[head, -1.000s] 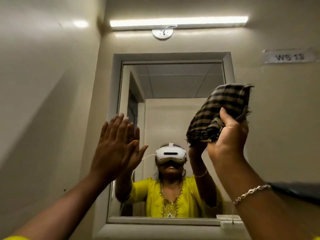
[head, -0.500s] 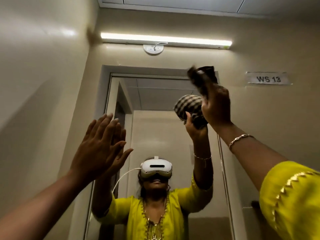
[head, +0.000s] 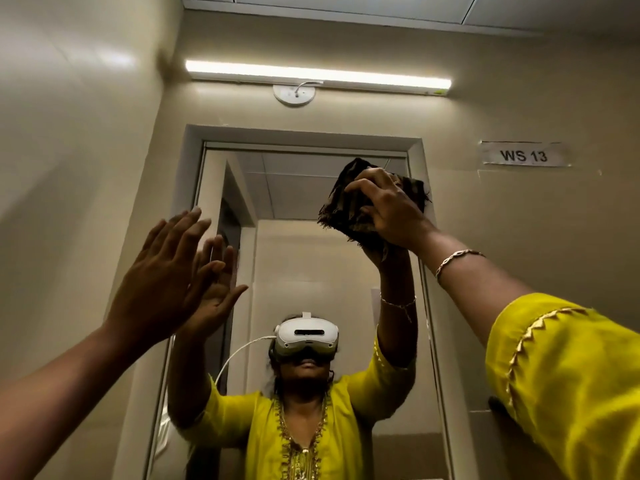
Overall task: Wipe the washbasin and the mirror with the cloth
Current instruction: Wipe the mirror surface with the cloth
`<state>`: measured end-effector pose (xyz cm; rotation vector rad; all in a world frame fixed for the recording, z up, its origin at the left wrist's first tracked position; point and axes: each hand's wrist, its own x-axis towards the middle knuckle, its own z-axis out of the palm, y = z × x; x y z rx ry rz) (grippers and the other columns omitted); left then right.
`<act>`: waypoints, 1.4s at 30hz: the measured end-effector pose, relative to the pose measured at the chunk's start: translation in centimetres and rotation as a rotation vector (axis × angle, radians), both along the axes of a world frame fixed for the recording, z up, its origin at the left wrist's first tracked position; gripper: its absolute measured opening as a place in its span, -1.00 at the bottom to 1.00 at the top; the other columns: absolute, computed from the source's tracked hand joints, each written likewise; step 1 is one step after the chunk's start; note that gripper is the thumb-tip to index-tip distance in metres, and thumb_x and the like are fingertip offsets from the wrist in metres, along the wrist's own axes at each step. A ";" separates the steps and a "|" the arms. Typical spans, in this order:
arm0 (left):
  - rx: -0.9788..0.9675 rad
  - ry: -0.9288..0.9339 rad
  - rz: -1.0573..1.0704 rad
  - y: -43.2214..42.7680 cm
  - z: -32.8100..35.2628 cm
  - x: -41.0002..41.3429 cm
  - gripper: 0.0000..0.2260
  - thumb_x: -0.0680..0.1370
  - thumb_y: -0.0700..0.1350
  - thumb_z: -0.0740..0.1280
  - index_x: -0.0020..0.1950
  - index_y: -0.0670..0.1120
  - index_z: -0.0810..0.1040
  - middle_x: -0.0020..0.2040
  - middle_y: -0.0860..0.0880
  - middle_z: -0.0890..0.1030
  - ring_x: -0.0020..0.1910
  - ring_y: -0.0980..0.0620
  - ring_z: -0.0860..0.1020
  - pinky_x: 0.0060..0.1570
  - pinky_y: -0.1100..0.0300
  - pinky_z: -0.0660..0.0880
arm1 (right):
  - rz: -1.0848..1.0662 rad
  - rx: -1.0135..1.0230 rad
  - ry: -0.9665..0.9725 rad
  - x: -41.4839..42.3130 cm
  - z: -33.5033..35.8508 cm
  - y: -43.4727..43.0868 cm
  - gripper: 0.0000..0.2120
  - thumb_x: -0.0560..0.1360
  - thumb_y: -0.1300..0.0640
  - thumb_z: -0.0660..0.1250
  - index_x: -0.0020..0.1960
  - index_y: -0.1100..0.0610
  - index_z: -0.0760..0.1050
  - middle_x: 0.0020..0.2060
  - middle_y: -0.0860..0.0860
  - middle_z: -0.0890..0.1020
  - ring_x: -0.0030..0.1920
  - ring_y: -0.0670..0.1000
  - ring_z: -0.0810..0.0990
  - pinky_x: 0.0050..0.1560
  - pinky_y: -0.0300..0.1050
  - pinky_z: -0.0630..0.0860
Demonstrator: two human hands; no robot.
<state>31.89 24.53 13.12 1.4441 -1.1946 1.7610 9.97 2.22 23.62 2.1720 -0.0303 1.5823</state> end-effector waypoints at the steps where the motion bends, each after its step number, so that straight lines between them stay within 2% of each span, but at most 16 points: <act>1: 0.003 0.000 0.007 0.0 -0.1 0.2 -0.38 0.58 0.24 -0.13 0.36 -0.24 0.25 0.35 -0.33 0.35 0.36 -0.11 0.21 0.36 -0.08 0.15 | -0.041 -0.031 -0.056 0.3 -0.2 0.0 -0.64 0.47 0.34 0.28 0.26 0.21 0.45 0.25 0.20 0.44 0.36 0.23 0.27 0.36 0.17 0.27; 3: 0.020 0.001 0.030 0.2 -0.2 0.6 -0.39 0.58 0.23 -0.12 0.36 -0.23 0.24 0.36 -0.32 0.34 0.37 -0.06 0.17 0.46 0.14 -0.01 | -0.115 -0.102 -0.215 0.8 -0.8 0.4 -0.64 0.45 0.35 0.28 0.24 0.19 0.48 0.19 0.17 0.52 0.31 0.24 0.35 0.30 0.17 0.31; 5: 0.036 0.013 0.050 0.2 -0.2 0.9 -0.39 0.58 0.22 -0.12 0.37 -0.23 0.23 0.37 -0.32 0.33 0.38 -0.06 0.16 0.44 0.28 -0.15 | -0.117 -0.036 -0.326 1.8 -1.5 1.3 -0.61 0.47 0.41 0.20 0.25 0.19 0.48 0.24 0.15 0.51 0.31 0.21 0.36 0.31 0.09 0.32; 7: 0.036 0.022 0.057 -0.1 -0.1 1.1 -0.39 0.58 0.22 -0.12 0.37 -0.24 0.24 0.37 -0.32 0.32 0.39 -0.11 0.18 0.43 0.29 -0.18 | -0.066 0.131 -0.371 3.1 -2.2 2.2 -0.58 0.48 0.45 0.14 0.28 0.18 0.43 0.38 0.16 0.34 0.40 0.18 0.24 0.38 0.01 0.27; 9: 0.022 0.014 0.054 -0.5 0.2 1.2 -0.38 0.58 0.22 -0.13 0.37 -0.24 0.24 0.38 -0.32 0.31 0.39 -0.15 0.20 0.43 0.28 -0.17 | -0.019 0.249 -0.411 4.1 -2.5 2.5 -0.56 0.47 0.45 0.11 0.28 0.16 0.39 0.45 0.16 0.19 0.47 0.18 0.11 0.43 0.03 0.15; 12: 0.011 -0.018 0.068 -1.1 0.5 1.6 -0.37 0.58 0.23 -0.13 0.37 -0.25 0.24 0.40 -0.31 0.28 0.40 -0.17 0.19 0.44 0.23 -0.17 | 0.014 0.264 -0.410 4.5 -2.7 1.8 -0.50 0.48 0.40 0.08 0.37 0.09 0.28 0.51 0.09 0.08 0.51 0.09 -0.05 0.46 0.05 -0.21; 15: 0.004 -0.032 0.101 -1.4 0.6 2.4 -0.35 0.57 0.25 -0.14 0.38 -0.25 0.23 0.42 -0.30 0.25 0.43 -0.18 0.15 0.46 0.20 -0.18 | -0.030 0.260 -0.329 4.1 -2.5 1.0 -0.50 0.59 0.22 0.03 0.50 0.07 0.02 0.53 0.03 -0.02 0.51 0.01 -0.14 0.43 -0.05 -0.32; 17: -0.010 -0.024 0.104 -1.6 0.7 2.8 -0.31 0.56 0.27 -0.15 0.38 -0.27 0.23 0.42 -0.32 0.23 0.43 -0.20 0.14 0.46 0.20 -0.20 | -0.101 0.263 -0.278 3.8 -1.9 0.4 -0.51 0.62 0.05 -0.01 0.51 0.05 -0.05 0.53 0.00 -0.07 0.51 -0.01 -0.18 0.43 -0.05 -0.33; 19: -0.027 -0.004 0.099 -1.8 0.7 3.1 -0.26 0.54 0.31 -0.15 0.39 -0.29 0.22 0.42 -0.33 0.22 0.43 -0.23 0.14 0.45 0.19 -0.21 | -0.140 0.260 -0.256 3.5 -1.2 0.0 -0.50 0.62 -0.02 -0.01 0.51 0.02 -0.04 0.53 -0.01 -0.10 0.51 0.00 -0.20 0.42 -0.03 -0.34; 24: -0.035 0.043 0.183 -2.7 0.6 4.7 -0.18 0.46 0.39 -0.07 0.42 -0.26 0.19 0.46 -0.29 0.17 0.47 -0.19 0.08 0.47 0.06 -0.14 | -0.212 0.240 -0.226 2.8 0.6 -0.6 -0.49 0.61 -0.04 -0.01 0.51 0.01 -0.07 0.52 0.00 -0.14 0.50 0.03 -0.23 0.43 -0.01 -0.33; 30: -0.067 -0.008 0.108 -2.5 0.5 3.7 -0.19 0.49 0.38 -0.09 0.39 -0.29 0.22 0.42 -0.32 0.23 0.43 -0.23 0.15 0.45 0.15 -0.16 | -0.262 0.236 -0.212 2.3 2.3 -0.8 -0.46 0.62 -0.05 -0.03 0.51 0.00 -0.16 0.52 0.03 -0.20 0.50 0.05 -0.26 0.43 -0.01 -0.34; 33: -0.064 0.013 0.089 -2.4 0.4 3.8 -0.20 0.50 0.37 -0.10 0.39 -0.29 0.23 0.43 -0.32 0.23 0.43 -0.22 0.14 0.46 0.15 -0.15 | -0.302 0.230 -0.243 2.5 2.3 -0.7 -0.46 0.62 -0.05 -0.05 0.51 0.02 -0.19 0.52 0.04 -0.20 0.50 0.06 -0.26 0.44 0.00 -0.33; 37: -0.090 0.037 0.038 -2.5 0.1 3.1 -0.21 0.52 0.35 -0.13 0.39 -0.30 0.22 0.42 -0.32 0.24 0.42 -0.23 0.16 0.43 -0.01 0.00 | -0.327 0.253 -0.318 3.3 2.3 -0.4 -0.46 0.62 -0.06 -0.08 0.51 0.06 -0.18 0.52 0.07 -0.18 0.50 0.08 -0.23 0.45 0.02 -0.29; 42: -0.086 0.058 0.032 -2.6 0.1 3.6 -0.26 0.52 0.33 -0.08 0.41 -0.25 0.20 0.43 -0.27 0.24 0.44 -0.15 0.14 0.43 0.05 -0.02 | -0.347 0.264 -0.400 5.0 1.9 0.5 -0.46 0.61 -0.05 -0.07 0.52 0.09 -0.13 0.52 0.09 -0.12 0.51 0.11 -0.18 0.45 0.05 -0.26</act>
